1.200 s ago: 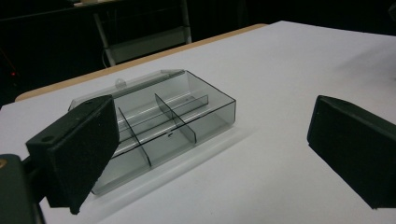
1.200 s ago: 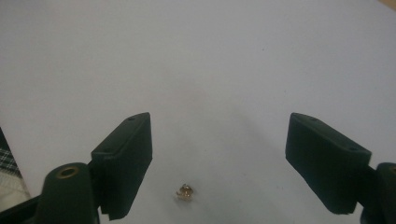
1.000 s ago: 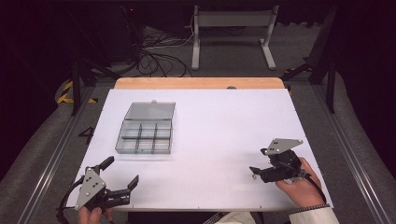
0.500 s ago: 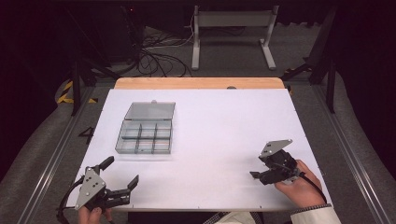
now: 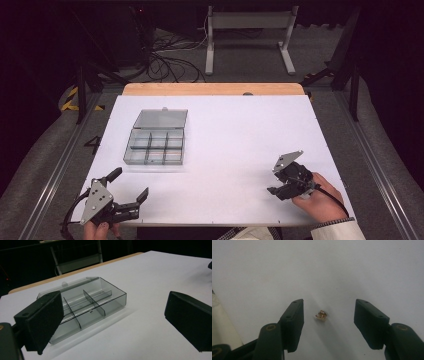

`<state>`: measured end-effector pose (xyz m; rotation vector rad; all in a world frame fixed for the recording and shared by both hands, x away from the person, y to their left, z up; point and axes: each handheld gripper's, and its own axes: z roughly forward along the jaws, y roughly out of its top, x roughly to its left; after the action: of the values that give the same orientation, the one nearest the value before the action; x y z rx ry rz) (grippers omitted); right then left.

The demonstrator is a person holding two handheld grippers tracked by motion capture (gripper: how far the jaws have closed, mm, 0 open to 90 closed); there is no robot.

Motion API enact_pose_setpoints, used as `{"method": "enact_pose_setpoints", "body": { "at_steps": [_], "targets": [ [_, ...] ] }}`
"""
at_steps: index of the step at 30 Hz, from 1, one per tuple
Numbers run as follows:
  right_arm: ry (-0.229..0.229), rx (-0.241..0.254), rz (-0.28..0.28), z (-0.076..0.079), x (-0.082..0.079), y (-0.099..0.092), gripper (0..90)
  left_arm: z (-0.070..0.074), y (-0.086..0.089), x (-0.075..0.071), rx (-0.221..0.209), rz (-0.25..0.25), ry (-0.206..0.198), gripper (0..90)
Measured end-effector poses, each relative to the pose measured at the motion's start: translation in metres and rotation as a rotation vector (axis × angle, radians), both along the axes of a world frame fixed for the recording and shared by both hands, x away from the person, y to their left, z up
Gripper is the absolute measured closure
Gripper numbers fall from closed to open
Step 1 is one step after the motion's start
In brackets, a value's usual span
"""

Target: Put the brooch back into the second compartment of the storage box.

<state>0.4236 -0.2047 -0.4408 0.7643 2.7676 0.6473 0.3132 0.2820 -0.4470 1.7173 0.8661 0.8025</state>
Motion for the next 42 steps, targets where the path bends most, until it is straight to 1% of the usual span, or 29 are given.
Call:
{"method": "enact_pose_setpoints", "body": {
  "at_steps": [1, 2, 4, 5, 8, 14, 17, 19, 20, 21, 23, 25, 27, 28, 30, 31, 32, 35, 36, 42],
  "targets": [
    [0.0, 0.0, 0.0, 0.0, 0.0, 0.0, 42.5, 0.0, 0.0, 0.0, 0.0, 0.0, 0.0, 3.0],
    [0.005, -0.014, 0.004, -0.001, 0.0, 0.001, 43.6, 0.0, 0.0, 0.0, 0.004, -0.001, -0.001, 3.0],
    [0.007, -0.016, 0.009, -0.001, 0.0, 0.002, 43.9, 0.0, 0.0, 0.0, 0.004, 0.0, -0.001, 3.0],
    [0.018, -0.028, 0.009, -0.003, 0.001, 0.003, 44.7, 0.0, 0.0, 0.0, 0.004, 0.0, -0.001, 3.0],
    [0.034, -0.043, 0.012, -0.004, 0.001, 0.005, 45.8, 0.0, 0.0, 0.0, 0.004, 0.0, -0.001, 3.0],
    [0.05, -0.071, 0.028, -0.007, 0.002, 0.006, 49.8, 0.0, 0.0, 0.0, 0.003, -0.001, 0.0, 3.0],
    [0.054, -0.075, 0.033, -0.008, 0.002, 0.007, 50.9, 0.0, 0.0, 0.0, 0.002, 0.0, 0.0, 3.0],
    [0.062, -0.081, 0.035, -0.009, 0.002, 0.009, 52.8, 0.0, 0.0, 0.0, 0.003, 0.0, 0.0, 3.0],
    [0.064, -0.093, 0.042, -0.009, 0.002, 0.011, 54.8, 0.0, 0.0, 0.0, 0.003, 0.0, 0.0, 3.0],
    [0.064, -0.093, 0.042, -0.009, 0.002, 0.011, 54.8, 0.0, 0.0, 0.0, 0.003, 0.0, 0.0, 3.0],
    [0.061, -0.113, 0.053, -0.011, 0.002, 0.013, 57.9, 0.0, 0.0, 0.0, 0.003, 0.0, 0.0, 3.0],
    [0.06, -0.117, 0.058, -0.011, 0.002, 0.014, 59.1, 0.0, 0.0, 0.0, 0.005, 0.0, 0.0, 3.0],
    [0.066, -0.128, 0.06, -0.013, 0.003, 0.015, 63.6, 0.0, 0.0, 0.0, 0.003, 0.0, 0.0, 3.0],
    [0.066, -0.128, 0.06, -0.013, 0.003, 0.015, 63.6, 0.0, 0.0, 0.0, 0.005, -0.001, 0.001, 3.0],
    [0.081, -0.138, 0.062, -0.014, 0.004, 0.016, 67.9, 0.0, 0.0, 0.0, 0.005, 0.0, 0.0, 3.0],
    [0.081, -0.138, 0.062, -0.014, 0.004, 0.016, 67.9, 0.0, 0.0, 0.0, 0.005, 0.0, 0.0, 3.0],
    [0.093, -0.144, 0.06, -0.015, 0.005, 0.017, 71.4, 0.0, 0.0, 0.0, 0.005, 0.0, 0.0, 3.0],
    [0.098, -0.152, 0.056, -0.016, 0.006, 0.017, 73.3, 0.0, 0.0, 0.0, 0.005, 0.0, 0.0, 3.0],
    [0.118, -0.143, 0.053, -0.016, 0.007, 0.016, 76.6, 0.0, 0.0, 0.0, 0.005, 0.0, 0.0, 3.0],
    [0.117, -0.145, 0.051, -0.016, 0.007, 0.017, 78.5, 0.0, 0.0, 0.0, 0.005, 0.0, 0.0, 3.0]
  ]
}}
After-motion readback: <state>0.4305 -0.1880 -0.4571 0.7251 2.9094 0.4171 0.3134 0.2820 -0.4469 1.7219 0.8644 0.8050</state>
